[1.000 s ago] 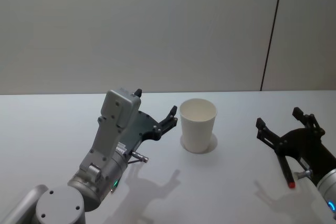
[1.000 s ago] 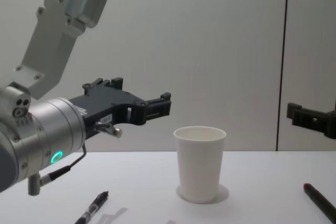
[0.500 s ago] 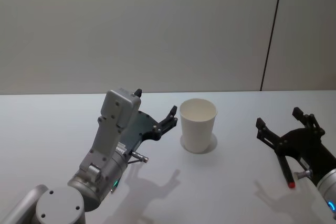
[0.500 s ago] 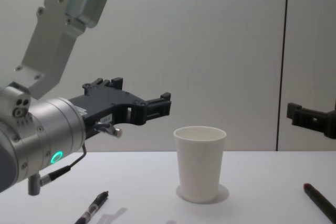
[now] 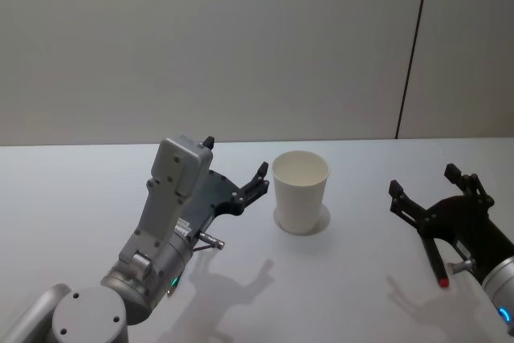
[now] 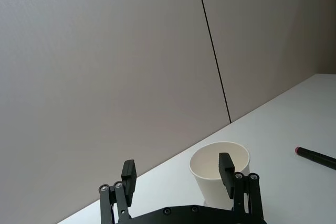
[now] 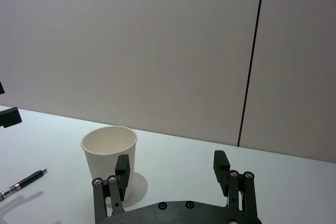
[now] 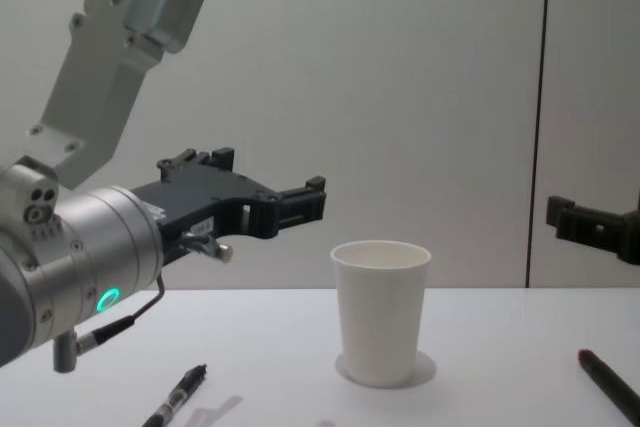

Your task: Place the pen into the pen holder.

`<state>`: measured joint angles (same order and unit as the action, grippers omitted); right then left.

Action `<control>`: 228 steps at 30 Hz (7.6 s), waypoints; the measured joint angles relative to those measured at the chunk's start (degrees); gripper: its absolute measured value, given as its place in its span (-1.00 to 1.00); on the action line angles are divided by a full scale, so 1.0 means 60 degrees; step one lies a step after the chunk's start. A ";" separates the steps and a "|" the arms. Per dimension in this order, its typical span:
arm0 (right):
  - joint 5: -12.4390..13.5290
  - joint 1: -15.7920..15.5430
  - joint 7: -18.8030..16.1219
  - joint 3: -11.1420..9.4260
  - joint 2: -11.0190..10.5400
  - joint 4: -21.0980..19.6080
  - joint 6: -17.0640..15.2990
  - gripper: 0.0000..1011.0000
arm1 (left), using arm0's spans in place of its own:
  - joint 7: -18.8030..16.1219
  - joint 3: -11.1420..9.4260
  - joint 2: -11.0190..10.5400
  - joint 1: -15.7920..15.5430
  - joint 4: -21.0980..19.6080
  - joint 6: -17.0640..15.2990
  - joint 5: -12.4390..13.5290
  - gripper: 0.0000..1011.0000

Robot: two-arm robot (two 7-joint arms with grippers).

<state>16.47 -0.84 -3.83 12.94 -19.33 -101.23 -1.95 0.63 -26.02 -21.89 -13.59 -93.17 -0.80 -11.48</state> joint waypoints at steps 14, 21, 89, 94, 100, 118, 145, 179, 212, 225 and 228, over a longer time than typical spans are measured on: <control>0.0013 0.0018 -0.0010 -0.0017 0.0002 0.0000 -0.0044 0.98 | 0.0000 0.0000 -0.0001 0.0000 0.0000 0.0000 0.0000 0.98; 0.0179 0.0108 -0.0052 -0.0098 -0.0024 -0.0006 -0.0432 0.98 | 0.0000 0.0000 0.0000 0.0000 0.0000 0.0000 0.0000 0.98; 0.1118 0.3465 0.0726 -0.0626 0.0919 0.1713 -0.7626 0.98 | 0.0000 0.0000 0.0000 0.0000 -0.0001 0.0001 0.0000 0.98; 0.1222 0.3621 0.0943 -0.0660 0.1050 0.2040 -0.7892 0.98 | 0.0000 0.0000 0.0000 0.0000 0.0000 0.0000 0.0000 0.98; 0.1266 0.3850 0.1081 -0.0676 0.1186 0.2484 -0.8069 0.98 | 0.0000 0.0000 0.0000 0.0000 0.0000 0.0001 0.0001 0.98; 0.1002 0.4750 0.1003 -0.0608 0.1567 0.4066 -0.8154 0.98 | 0.0000 0.0000 0.0000 0.0000 -0.0001 0.0000 0.0000 0.98; 0.0559 0.5433 0.0777 -0.0482 0.1878 0.5497 -0.8262 0.98 | -0.0001 0.0000 0.0000 0.0000 0.0000 0.0001 0.0000 0.98; -0.0310 0.6092 0.0216 -0.0465 0.1975 0.6163 -0.8814 0.98 | 0.0000 0.0000 0.0000 0.0000 0.0000 0.0000 0.0000 0.98; -0.0631 0.6286 -0.0316 -0.0532 0.2034 0.6849 -0.8446 0.36 | 0.0000 0.0000 0.0000 0.0000 0.0000 0.0001 0.0001 0.98; -0.0807 0.6364 -0.0416 -0.0535 0.2057 0.7075 -0.8437 -0.45 | 0.0000 0.0000 0.0000 0.0000 -0.0001 0.0001 0.0000 0.98; -0.0843 0.6380 -0.0439 -0.0542 0.2061 0.7115 -0.8441 -0.63 | 0.0000 0.0000 0.0000 0.0000 0.0000 0.0000 0.0000 0.98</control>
<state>11.41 37.44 -6.46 9.68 -6.97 -58.54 -52.60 0.63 -26.02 -21.90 -13.59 -93.17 -0.80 -11.48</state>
